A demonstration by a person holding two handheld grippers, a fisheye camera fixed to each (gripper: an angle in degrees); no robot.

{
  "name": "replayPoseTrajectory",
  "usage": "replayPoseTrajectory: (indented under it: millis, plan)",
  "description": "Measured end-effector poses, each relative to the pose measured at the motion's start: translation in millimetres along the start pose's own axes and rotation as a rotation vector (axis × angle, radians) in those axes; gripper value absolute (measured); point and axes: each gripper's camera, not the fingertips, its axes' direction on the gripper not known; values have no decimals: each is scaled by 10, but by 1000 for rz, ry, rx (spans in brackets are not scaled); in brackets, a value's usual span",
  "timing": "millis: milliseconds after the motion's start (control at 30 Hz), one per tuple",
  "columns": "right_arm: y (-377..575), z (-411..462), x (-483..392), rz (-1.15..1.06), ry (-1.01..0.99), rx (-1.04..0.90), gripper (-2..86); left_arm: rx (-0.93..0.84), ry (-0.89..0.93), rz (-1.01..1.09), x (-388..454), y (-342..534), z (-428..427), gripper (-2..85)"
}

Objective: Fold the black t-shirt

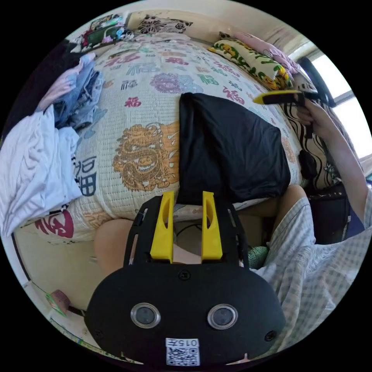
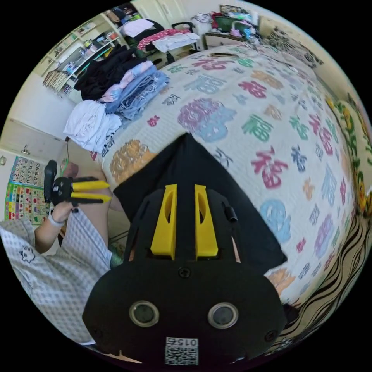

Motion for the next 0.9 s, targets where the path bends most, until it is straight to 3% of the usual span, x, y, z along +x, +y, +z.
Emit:
replayPoseTrajectory:
  millis: [100,233,633,900]
  plan:
    - [-602,211,-140,-34,101,-60,81,-1,-15,-27,-16,-22,48,103]
    - [-1127,478,-180,-37,163,-170,82,-129,25,32,64,-85,329,91]
    - [-1620,792,-8,-60,156,-388,65,-156,139,37,234,-80,643,-1]
    - [-1153,-11,261,-74,0,-171,-1,63,237,95,644,204,327,-5]
